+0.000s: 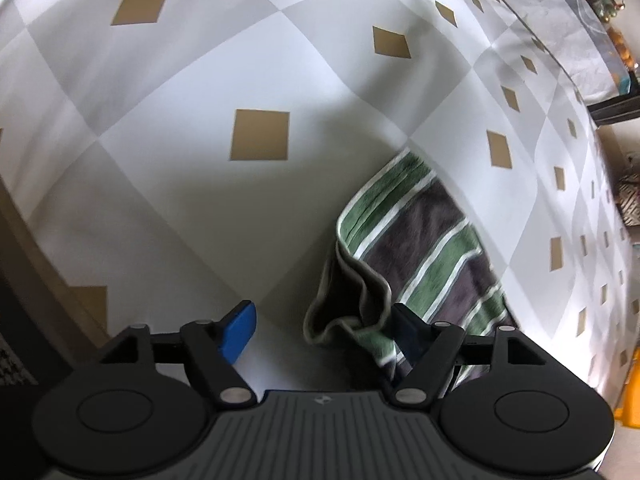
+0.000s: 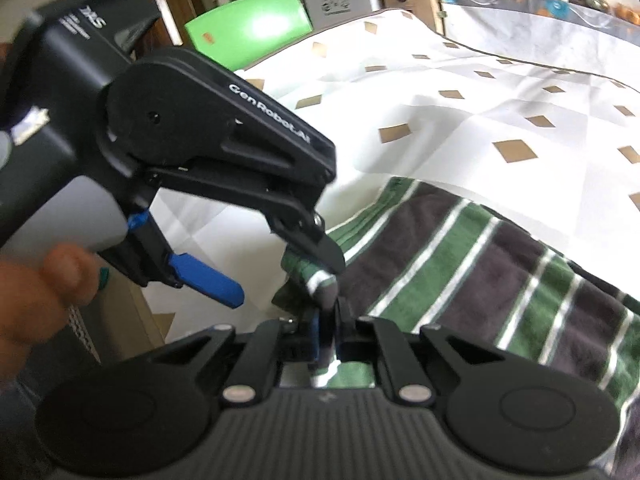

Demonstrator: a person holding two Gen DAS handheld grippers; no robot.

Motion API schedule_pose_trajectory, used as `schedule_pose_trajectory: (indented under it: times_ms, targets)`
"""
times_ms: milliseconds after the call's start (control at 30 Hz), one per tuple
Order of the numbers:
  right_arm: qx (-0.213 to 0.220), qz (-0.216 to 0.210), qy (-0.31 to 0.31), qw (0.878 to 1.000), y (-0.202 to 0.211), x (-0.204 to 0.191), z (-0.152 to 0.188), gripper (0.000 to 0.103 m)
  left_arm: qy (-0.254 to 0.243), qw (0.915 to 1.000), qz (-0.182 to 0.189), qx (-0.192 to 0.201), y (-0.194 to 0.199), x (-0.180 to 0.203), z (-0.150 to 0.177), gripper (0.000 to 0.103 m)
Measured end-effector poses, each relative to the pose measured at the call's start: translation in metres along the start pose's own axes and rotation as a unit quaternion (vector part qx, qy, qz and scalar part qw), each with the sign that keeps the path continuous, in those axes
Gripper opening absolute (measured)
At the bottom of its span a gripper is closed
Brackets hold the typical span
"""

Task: Fold clothes
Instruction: 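Grasp the shirt's end with the right gripper beside the left gripper, then lift the shirt's end with both grippers and fold it over the shirt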

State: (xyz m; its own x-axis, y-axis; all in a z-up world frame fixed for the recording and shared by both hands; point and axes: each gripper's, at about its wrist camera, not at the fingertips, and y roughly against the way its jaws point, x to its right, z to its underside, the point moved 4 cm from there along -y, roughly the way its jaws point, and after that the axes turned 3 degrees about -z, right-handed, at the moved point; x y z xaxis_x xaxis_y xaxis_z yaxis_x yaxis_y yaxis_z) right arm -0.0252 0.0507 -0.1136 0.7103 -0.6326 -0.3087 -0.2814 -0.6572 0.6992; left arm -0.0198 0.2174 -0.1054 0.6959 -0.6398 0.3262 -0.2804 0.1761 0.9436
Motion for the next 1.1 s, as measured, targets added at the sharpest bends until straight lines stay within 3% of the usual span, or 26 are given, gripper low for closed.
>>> schedule_pose_trajectory:
  times_ms: [267,467,500,567,633,700,833,900,1100]
  targets:
    - [0.009,-0.020,-0.039,0.999,0.004,0.020,0.001,0.006,-0.020,0.9983,0.019,-0.050,-0.023,0.016,-0.024,0.075]
    - [0.008,-0.027,-0.042,0.999,-0.001,0.011,-0.013,0.006,-0.037,0.9973,0.028,-0.057,-0.037,0.027,-0.038,0.074]
    - [0.008,-0.028,-0.042,0.999,0.000,0.006,-0.019,0.006,-0.041,0.9971,0.034,-0.055,-0.038,0.030,-0.039,0.072]
    - [0.008,-0.026,-0.042,0.999,0.004,0.005,-0.017,0.006,-0.045,0.9962,0.049,-0.056,-0.039,0.036,-0.041,0.057]
    - [0.007,-0.022,-0.042,0.999,0.003,0.006,-0.017,0.007,-0.051,0.9960,0.051,-0.053,-0.039,0.038,-0.041,0.031]
    - [0.005,-0.015,-0.039,0.999,0.001,0.008,-0.016,0.010,-0.057,0.9958,0.052,-0.050,-0.039,0.040,-0.041,0.013]
    - [-0.003,-0.004,-0.025,1.000,-0.005,0.007,-0.014,0.014,-0.051,0.9961,0.052,-0.051,-0.039,0.038,-0.040,0.012]
    - [-0.004,0.003,-0.006,1.000,-0.007,0.003,-0.014,0.033,-0.048,0.9963,0.046,-0.054,-0.038,0.037,-0.040,0.012]
    - [-0.002,0.034,0.091,0.995,-0.011,-0.021,-0.010,0.050,-0.034,0.9962,0.041,-0.069,-0.038,0.034,-0.037,0.012]
